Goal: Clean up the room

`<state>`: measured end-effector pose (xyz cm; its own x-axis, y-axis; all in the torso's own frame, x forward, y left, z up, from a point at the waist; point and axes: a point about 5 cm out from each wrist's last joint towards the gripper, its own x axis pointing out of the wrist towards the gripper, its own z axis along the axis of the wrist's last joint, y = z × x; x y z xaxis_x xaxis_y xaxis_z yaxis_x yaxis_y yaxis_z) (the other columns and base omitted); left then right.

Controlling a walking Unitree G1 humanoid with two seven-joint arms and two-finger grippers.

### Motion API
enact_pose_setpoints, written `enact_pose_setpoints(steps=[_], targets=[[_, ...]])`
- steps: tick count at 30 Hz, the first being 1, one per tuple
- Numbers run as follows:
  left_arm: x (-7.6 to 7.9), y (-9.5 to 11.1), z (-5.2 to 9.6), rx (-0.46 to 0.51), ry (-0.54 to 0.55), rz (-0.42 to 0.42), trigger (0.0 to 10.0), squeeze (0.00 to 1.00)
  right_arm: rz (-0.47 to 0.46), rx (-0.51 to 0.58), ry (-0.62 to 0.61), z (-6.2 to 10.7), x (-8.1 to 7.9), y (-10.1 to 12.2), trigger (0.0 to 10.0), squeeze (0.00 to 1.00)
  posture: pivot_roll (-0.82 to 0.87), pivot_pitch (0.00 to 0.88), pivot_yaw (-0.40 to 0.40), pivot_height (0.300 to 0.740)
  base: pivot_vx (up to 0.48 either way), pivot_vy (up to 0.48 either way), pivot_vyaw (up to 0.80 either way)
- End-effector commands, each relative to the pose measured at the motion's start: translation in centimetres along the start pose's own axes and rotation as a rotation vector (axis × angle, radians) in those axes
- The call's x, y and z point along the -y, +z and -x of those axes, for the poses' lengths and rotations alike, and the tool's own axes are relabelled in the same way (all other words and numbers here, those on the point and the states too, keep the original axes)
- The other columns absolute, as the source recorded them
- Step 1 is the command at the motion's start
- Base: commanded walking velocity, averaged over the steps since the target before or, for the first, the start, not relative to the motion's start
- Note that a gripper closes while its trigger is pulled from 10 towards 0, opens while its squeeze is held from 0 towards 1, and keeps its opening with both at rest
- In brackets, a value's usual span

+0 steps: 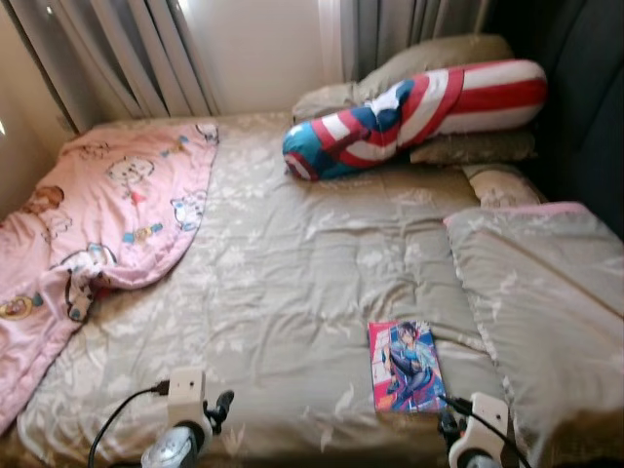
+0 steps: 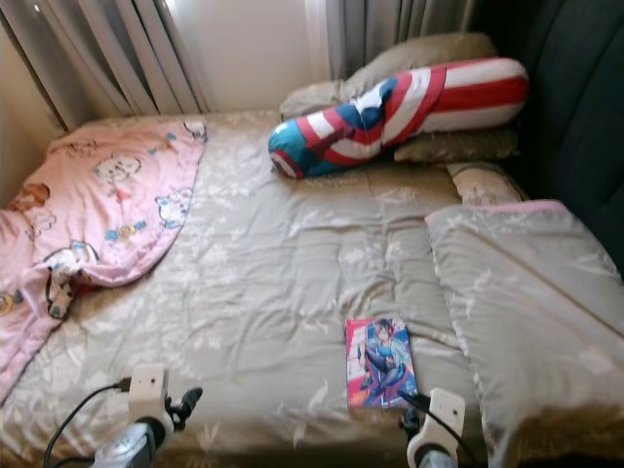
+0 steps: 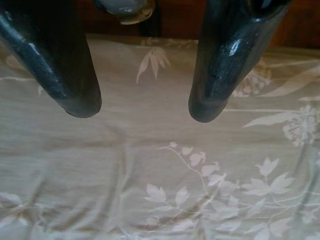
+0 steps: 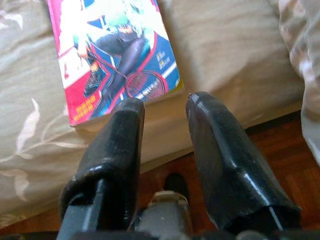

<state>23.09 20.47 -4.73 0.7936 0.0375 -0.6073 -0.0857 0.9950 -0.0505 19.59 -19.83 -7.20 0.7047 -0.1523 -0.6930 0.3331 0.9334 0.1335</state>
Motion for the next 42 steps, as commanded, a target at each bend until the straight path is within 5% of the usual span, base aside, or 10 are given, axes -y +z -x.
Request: enact_pose_setpoints(steps=[1,19,42], targets=[[-0.3,-1.2,0.3,-0.064,0.017,-0.037,10.0,0.0,0.013,-0.066,-0.004,0.3,0.1,-1.4,10.0,0.0,-0.05,0.0,0.043,0.74,0.0,0.0,0.0],[-1.4,-4.6,1.7,-0.166,0.08,-0.001,10.0,0.0,0.082,-0.138,0.022,0.6,0.1,-2.6,10.0,0.0,-0.03,0.0,0.022,0.74,0.0,0.0,0.0],[-1.1,-4.3,1.5,-0.156,0.078,-0.012,10.0,0.0,0.084,-0.201,-0.032,1.7,3.9,-3.9,10.0,0.0,-0.03,0.0,0.021,0.74,0.0,0.0,0.51]])
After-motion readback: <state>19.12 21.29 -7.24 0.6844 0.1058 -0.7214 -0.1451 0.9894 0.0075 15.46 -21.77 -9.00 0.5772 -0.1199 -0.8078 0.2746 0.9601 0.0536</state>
